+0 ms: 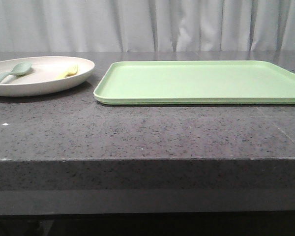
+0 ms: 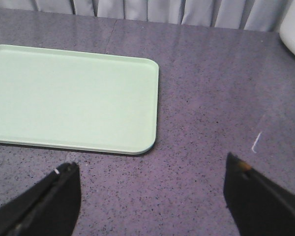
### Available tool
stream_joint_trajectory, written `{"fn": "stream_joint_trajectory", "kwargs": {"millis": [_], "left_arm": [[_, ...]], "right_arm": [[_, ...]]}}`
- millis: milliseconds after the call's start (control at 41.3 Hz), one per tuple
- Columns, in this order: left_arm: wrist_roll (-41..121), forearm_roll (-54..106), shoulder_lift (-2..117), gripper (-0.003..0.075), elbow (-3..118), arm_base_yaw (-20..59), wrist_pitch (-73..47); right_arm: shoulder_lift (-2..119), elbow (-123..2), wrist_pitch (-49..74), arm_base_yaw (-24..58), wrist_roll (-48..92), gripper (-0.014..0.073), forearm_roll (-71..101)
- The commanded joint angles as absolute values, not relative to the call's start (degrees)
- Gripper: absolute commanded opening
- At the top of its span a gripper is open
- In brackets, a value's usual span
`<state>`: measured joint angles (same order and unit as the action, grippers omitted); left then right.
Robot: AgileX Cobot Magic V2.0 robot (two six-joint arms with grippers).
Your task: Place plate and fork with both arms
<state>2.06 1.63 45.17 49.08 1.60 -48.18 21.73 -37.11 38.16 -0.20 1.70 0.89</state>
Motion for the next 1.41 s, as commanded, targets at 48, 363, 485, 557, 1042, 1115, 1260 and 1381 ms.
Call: {"fn": "stream_joint_trajectory", "kwargs": {"millis": [48, 363, 485, 557, 1042, 1115, 1260, 1381], "left_arm": [[1.56, 0.91, 53.16, 0.0566, 54.34, 1.71, -50.19], [9.82, 8.34, 70.22, 0.0566, 63.75, -5.41, -54.97], [19.54, 21.57, 75.73, 0.0566, 69.40, -11.59, -58.72], [21.08, 24.74, 78.86, 0.0566, 72.90, -13.93, -59.65], [21.08, 24.35, 95.93, 0.0412, 92.48, -13.83, -65.83], [21.17, 23.74, 98.34, 0.0385, 94.91, -13.60, -67.64], [21.17, 22.60, 102.58, 0.0386, 99.96, -12.42, -70.28], [21.17, 22.20, 105.78, 0.0385, 103.69, -10.87, -71.28]], "right_arm": [[22.61, -38.97, 33.87, -0.49, 1.76, 0.0614, 0.35], [22.61, -38.97, 33.87, -0.49, 1.76, 0.0614, 0.35], [22.61, -38.97, 33.87, -0.49, 1.76, 0.0614, 0.35], [22.61, -38.97, 33.87, -0.49, 1.76, 0.0614, 0.35], [22.61, -38.97, 33.87, -0.49, 1.76, 0.0614, 0.35], [22.61, -38.97, 33.87, -0.49, 1.76, 0.0614, 0.35], [22.61, -38.97, 33.81, -0.49, 1.76, 0.0614, 0.35], [22.61, -38.97, 33.81, -0.49, 1.76, 0.0614, 0.35]]}}
